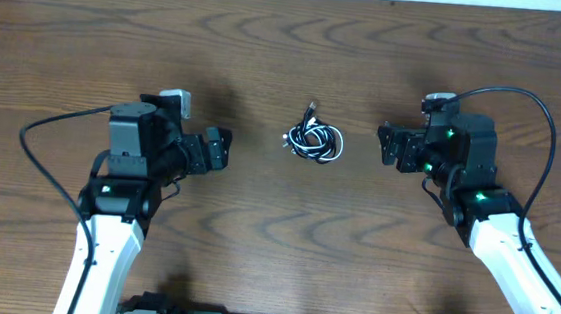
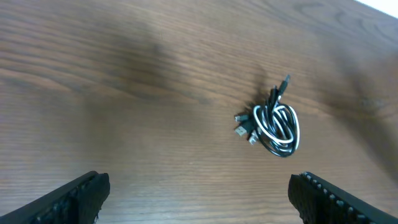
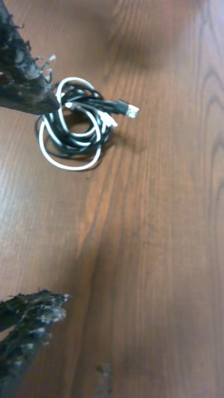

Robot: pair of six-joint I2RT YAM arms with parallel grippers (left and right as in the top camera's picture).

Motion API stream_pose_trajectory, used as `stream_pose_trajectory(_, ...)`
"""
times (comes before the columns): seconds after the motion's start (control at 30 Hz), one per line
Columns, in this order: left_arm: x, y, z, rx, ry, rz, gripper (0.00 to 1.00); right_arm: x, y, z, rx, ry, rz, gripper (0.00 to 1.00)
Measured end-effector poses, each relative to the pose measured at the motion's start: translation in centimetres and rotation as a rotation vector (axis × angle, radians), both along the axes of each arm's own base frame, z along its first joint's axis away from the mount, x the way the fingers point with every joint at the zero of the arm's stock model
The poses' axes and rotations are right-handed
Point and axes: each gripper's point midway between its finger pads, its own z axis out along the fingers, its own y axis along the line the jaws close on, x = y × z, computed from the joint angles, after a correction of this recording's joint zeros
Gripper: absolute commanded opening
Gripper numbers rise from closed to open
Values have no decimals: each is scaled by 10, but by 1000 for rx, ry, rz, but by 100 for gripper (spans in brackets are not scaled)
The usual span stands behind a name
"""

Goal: Untangle cables
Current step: 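Move both grippers forward toward the tangled black and white cables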

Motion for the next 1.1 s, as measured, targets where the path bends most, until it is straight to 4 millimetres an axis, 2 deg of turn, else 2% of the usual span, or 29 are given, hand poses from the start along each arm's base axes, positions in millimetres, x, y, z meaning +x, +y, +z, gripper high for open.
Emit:
stream_pose_trajectory(0.2,19,-28,3,3,65,-41,96,15,0,14,17,23,-38,85)
stream_pose_trajectory(0.33,33,-50,4,14,105,-63,96,15,-9,0,7,84,-108,86)
stream_pose_trajectory(0.47,33,-75,-12,15,153,-113,96,8,-20,-17,-23,157,-175,88)
stream_pose_trajectory(0.6,42,-95,-18,-4,137,-136,96,3,-27,-23,-45,187,-210,89)
stream_pose_trajectory(0.73,58,-110,-24,-51,118,-114,88,4,-29,-23,-50,185,-223,88)
stream_pose_trajectory(0.87,66,-121,-53,-97,187,-63,85,4,-30,-23,-50,184,-228,89)
stream_pose_trajectory(1.03,64,-130,-100,-129,323,11,83,4,-30,-23,-51,184,-230,88)
stream_pose_trajectory(1.1,63,-135,-111,-137,351,23,79,4,-30,-23,-51,184,-230,89)
